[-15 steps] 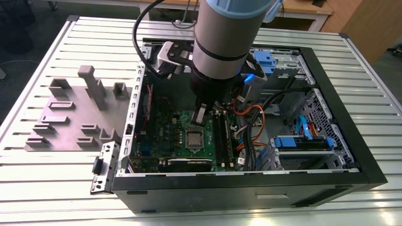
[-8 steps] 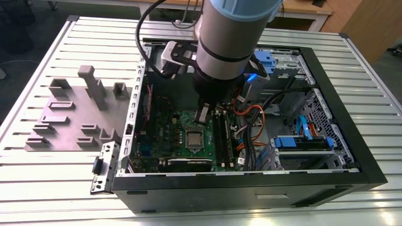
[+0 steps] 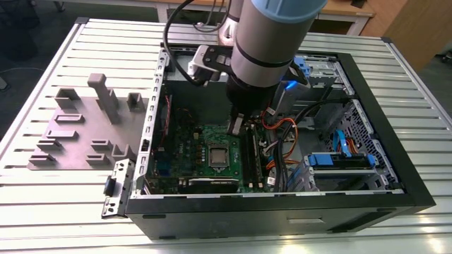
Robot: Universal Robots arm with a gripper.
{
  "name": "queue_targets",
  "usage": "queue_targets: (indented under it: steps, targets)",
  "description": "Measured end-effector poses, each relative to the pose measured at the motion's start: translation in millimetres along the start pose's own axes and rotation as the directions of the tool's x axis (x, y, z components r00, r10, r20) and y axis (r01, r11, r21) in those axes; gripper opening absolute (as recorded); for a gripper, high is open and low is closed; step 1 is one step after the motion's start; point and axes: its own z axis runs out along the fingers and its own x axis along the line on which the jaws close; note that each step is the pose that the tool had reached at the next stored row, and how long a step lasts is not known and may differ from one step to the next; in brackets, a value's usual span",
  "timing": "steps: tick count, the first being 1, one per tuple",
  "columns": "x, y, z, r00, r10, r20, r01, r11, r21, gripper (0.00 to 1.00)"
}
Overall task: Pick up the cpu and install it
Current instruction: 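Install the first cpu locking lever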
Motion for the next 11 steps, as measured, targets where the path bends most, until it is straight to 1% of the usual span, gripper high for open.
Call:
queue_targets:
  steps: [4, 6, 8, 9, 10, 11]
  targets:
    - [-4.0, -0.2, 1.2, 1.0000, -0.004, 0.0009, 0.004, 1.0000, -0.0009, 0.11]
    - [-4.0, -0.2, 1.5, 0.9995, -0.032, -0.0014, 0.032, 0.9995, -0.0045, 0.11]
    - [-3.9, -0.2, 1.8, 0.9978, -0.066, -0.0043, 0.066, 0.9978, -0.0089, 0.11]
    - [-3.9, -0.2, 1.8, 0.9969, -0.078, -0.0042, 0.078, 0.9969, -0.0108, 0.11]
    - [-3.8, -0.3, 1.9, 0.9963, -0.086, 0.0002, 0.086, 0.9962, -0.0127, 0.11]
    - [-3.9, -0.3, 2.1, 0.9957, -0.092, 0.0086, 0.092, 0.9957, -0.0150, 0.11]
